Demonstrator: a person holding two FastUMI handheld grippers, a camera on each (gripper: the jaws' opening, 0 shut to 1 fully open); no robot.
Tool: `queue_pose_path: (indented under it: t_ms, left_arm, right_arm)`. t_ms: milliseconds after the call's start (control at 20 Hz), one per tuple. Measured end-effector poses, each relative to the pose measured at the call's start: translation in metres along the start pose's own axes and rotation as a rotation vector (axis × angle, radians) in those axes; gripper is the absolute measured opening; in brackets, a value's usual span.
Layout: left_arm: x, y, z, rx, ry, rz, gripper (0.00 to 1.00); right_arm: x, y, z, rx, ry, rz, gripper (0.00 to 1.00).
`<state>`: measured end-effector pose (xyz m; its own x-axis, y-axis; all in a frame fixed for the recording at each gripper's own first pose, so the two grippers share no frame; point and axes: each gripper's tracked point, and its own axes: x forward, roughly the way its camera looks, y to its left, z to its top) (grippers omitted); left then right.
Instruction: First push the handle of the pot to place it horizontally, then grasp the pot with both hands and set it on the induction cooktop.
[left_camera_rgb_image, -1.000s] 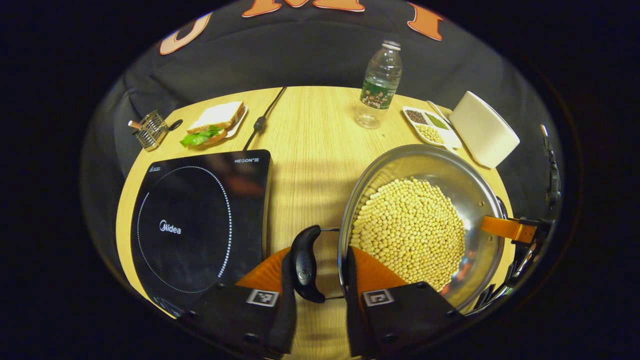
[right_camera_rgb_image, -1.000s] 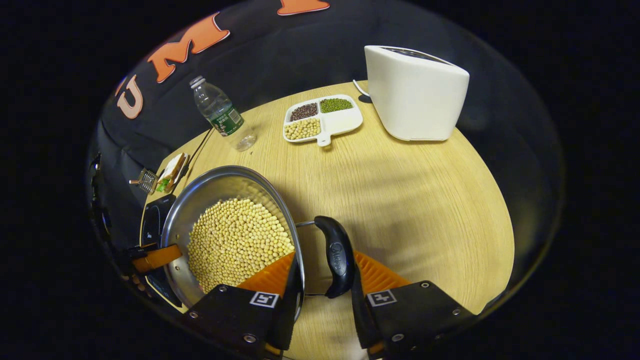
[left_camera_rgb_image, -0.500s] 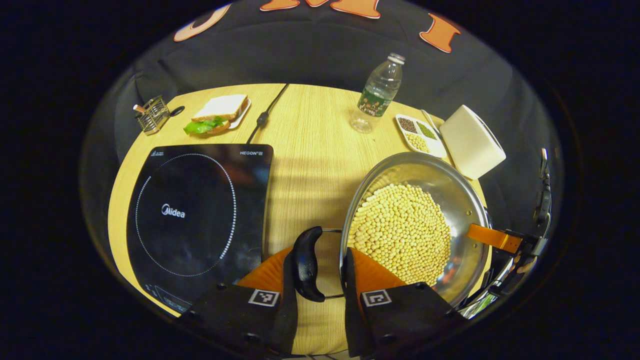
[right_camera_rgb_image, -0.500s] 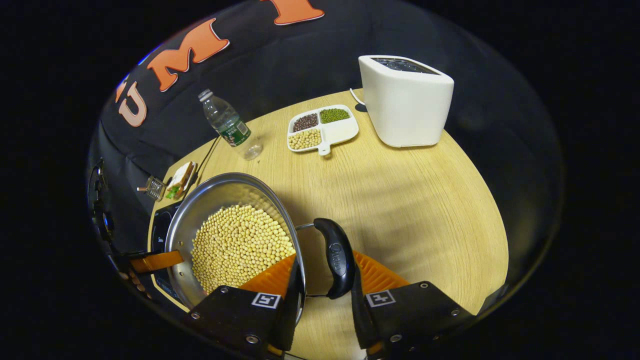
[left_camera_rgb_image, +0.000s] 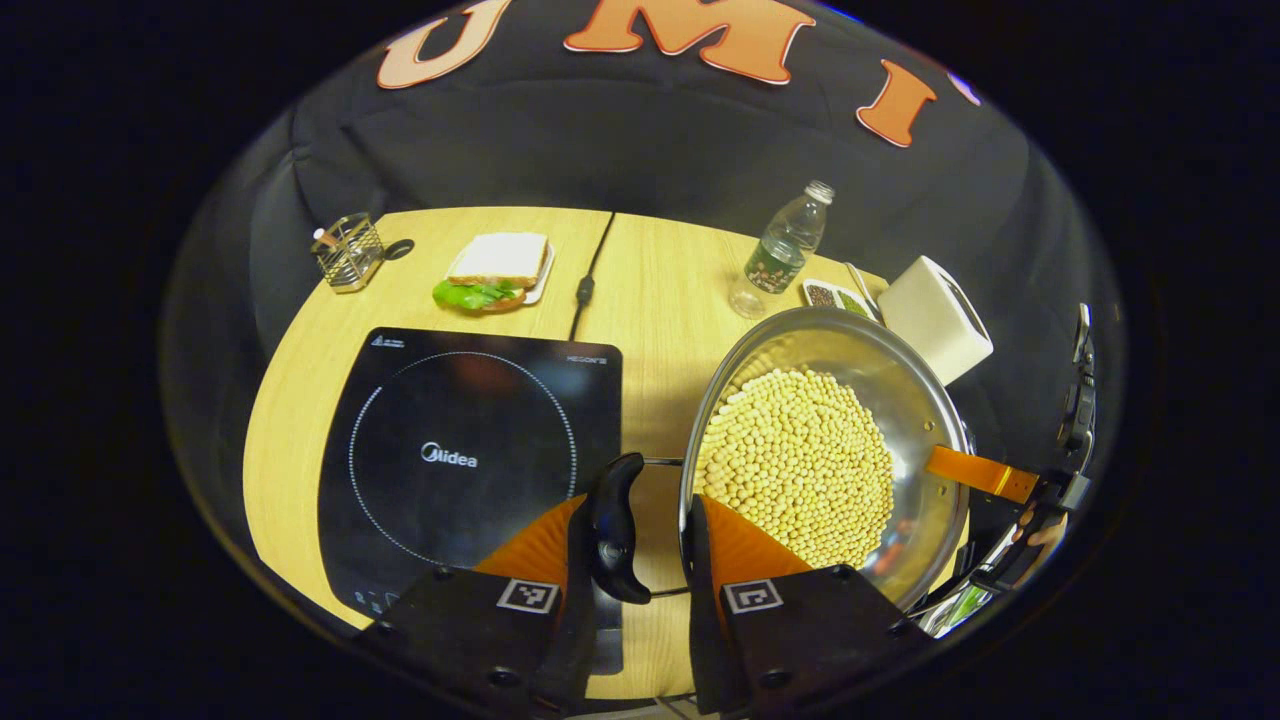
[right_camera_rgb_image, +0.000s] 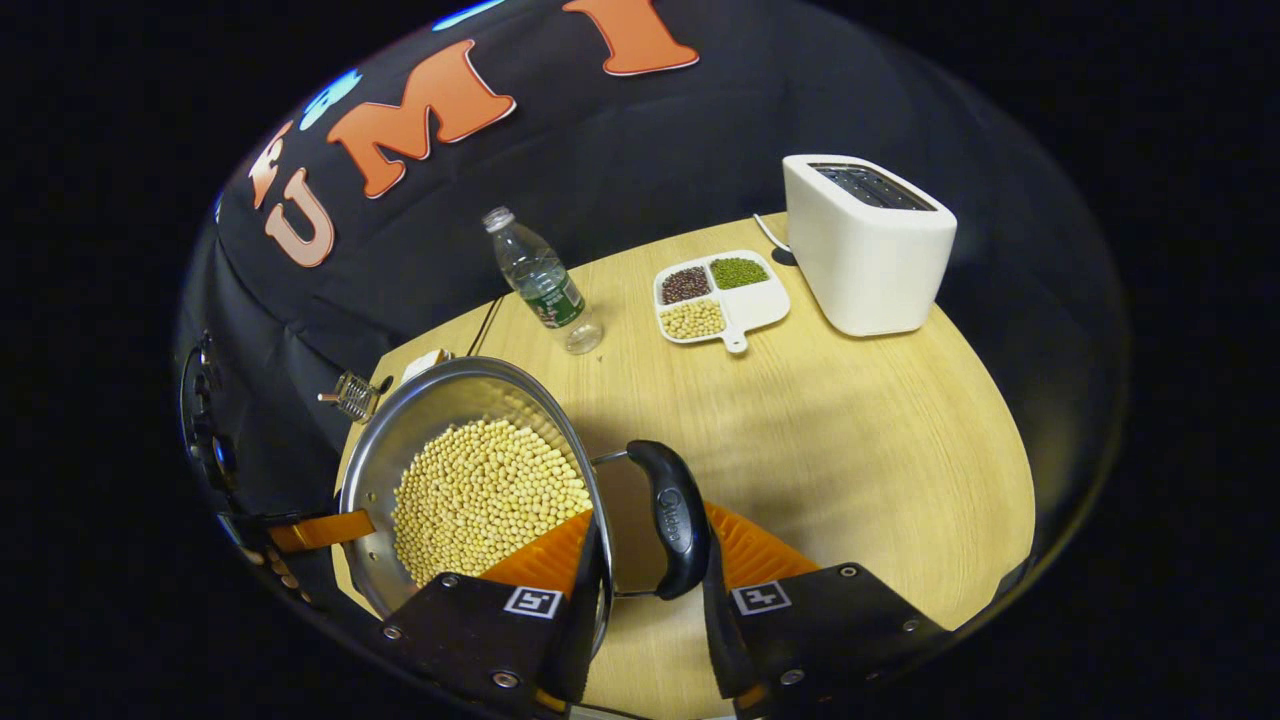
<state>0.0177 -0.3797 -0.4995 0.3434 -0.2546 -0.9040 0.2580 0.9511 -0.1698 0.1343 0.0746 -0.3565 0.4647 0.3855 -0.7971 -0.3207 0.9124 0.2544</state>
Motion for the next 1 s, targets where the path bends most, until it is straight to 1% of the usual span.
queue_pose_path:
  t_ms: [250, 600, 1000]
  left_arm:
    - [-0.015, 0.031, 0.007, -0.007, -0.001, -0.004, 0.46]
    - [-0.030, 0.075, 0.025, 0.003, -0.004, -0.020, 0.46]
    - [-0.039, 0.124, 0.026, -0.004, -0.001, -0.017, 0.46]
  right_arm:
    - [0.003, 0.056, -0.003, 0.000, -0.004, 0.011, 0.48]
    - [0.013, 0.137, -0.014, 0.010, -0.009, 0.002, 0.48]
    - [0.031, 0.210, -0.036, 0.013, 0.013, -0.002, 0.48]
